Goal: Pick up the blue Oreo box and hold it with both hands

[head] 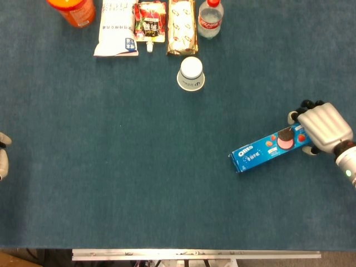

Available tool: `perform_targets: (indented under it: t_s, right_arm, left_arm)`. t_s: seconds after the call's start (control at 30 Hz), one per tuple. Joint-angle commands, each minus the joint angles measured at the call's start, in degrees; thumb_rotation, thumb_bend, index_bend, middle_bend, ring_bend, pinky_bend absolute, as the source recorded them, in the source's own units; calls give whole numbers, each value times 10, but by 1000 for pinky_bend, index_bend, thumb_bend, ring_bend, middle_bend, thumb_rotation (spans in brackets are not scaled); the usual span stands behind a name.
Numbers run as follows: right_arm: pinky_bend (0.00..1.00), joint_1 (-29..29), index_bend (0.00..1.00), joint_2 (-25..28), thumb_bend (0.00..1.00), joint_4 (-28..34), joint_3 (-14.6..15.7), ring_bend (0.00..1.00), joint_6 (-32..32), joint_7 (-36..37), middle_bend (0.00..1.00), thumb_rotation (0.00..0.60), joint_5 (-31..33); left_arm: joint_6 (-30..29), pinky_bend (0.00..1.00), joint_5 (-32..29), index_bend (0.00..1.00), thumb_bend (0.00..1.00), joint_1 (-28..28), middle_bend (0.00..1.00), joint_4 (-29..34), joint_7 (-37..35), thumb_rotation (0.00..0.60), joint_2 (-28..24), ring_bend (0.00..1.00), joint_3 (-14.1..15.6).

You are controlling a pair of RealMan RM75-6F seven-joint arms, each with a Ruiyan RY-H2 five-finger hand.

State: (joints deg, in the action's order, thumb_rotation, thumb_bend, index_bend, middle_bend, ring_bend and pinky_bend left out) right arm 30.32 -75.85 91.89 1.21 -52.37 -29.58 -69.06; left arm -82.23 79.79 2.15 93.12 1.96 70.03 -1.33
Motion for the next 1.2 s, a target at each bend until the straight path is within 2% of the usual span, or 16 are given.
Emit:
perform_targets:
  t_s: [0.03,0.23,0.4,0.6,1.2]
  right_arm:
    - [338,0,401,-2,0,-2,1,228,-1,-1,447,600,1]
    - [342,-1,447,-11,9,-9,3,261,-6,1,479,600,-2]
    - [369,-6,552,-21,71,-21,4,344,-22,14,551,600,-20]
    - [391,-13,620,-26,112,-31,4,419,-41,37,614,600,-45]
    - [401,-26,635,-17,115,-29,-7,447,-89,135,638,600,-121]
  left_arm:
    - [1,360,-1,421,561,0,463,-1,0,600,1,343,0]
    - [0,360,0,421,561,-2,463,-3,-3,600,3,344,1]
    - [1,360,0,421,561,-3,463,-4,-4,600,4,343,2]
    - [2,361,0,421,561,-3,463,-5,-4,600,4,343,2]
    - [4,361,5,421,546,3,461,19,-13,600,2,343,-3]
